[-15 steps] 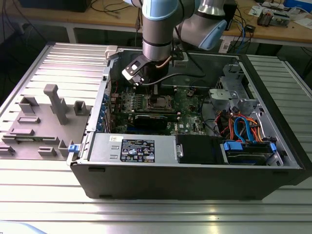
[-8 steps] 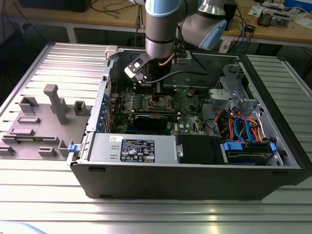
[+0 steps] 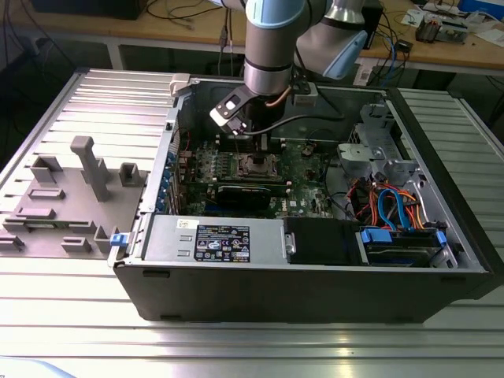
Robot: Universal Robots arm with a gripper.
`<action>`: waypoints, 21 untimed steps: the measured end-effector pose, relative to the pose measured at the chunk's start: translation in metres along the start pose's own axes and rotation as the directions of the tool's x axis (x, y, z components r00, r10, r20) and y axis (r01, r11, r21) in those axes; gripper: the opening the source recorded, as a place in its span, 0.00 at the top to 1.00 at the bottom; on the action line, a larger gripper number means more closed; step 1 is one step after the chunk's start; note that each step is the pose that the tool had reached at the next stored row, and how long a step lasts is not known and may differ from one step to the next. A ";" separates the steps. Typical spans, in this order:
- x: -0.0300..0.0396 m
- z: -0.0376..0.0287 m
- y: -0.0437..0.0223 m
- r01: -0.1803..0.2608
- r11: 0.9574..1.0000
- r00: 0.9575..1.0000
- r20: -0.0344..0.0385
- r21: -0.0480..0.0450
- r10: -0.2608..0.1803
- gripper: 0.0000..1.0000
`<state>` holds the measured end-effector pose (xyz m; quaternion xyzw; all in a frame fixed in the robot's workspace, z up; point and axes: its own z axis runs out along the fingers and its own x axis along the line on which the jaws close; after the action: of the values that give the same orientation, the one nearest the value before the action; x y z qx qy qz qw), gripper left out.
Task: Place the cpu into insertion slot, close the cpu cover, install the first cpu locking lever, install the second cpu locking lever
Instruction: 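Close the cpu cover, then install the first cpu locking lever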
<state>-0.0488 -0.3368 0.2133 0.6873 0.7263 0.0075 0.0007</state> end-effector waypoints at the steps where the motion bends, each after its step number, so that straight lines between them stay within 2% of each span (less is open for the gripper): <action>1: 0.0000 0.0000 0.0000 0.000 1.000 1.000 0.000 0.000 0.000 0.89; 14: 0.0001 -0.0007 0.0011 0.000 1.000 1.000 0.000 0.000 0.000 0.89; 15: 0.0000 -0.0027 0.0011 0.000 1.000 1.000 0.000 0.000 0.000 0.89; 17: 0.0001 -0.0129 0.0012 0.000 1.000 1.000 0.000 0.000 0.000 0.89; 18: 0.0001 -0.0158 0.0013 0.000 1.000 1.000 0.000 0.000 0.000 0.89; 21: 0.0002 -0.0190 0.0013 0.000 1.000 1.000 0.000 0.000 0.000 0.89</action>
<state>-0.0477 -0.3368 0.2323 0.6873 0.7264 0.0075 0.0007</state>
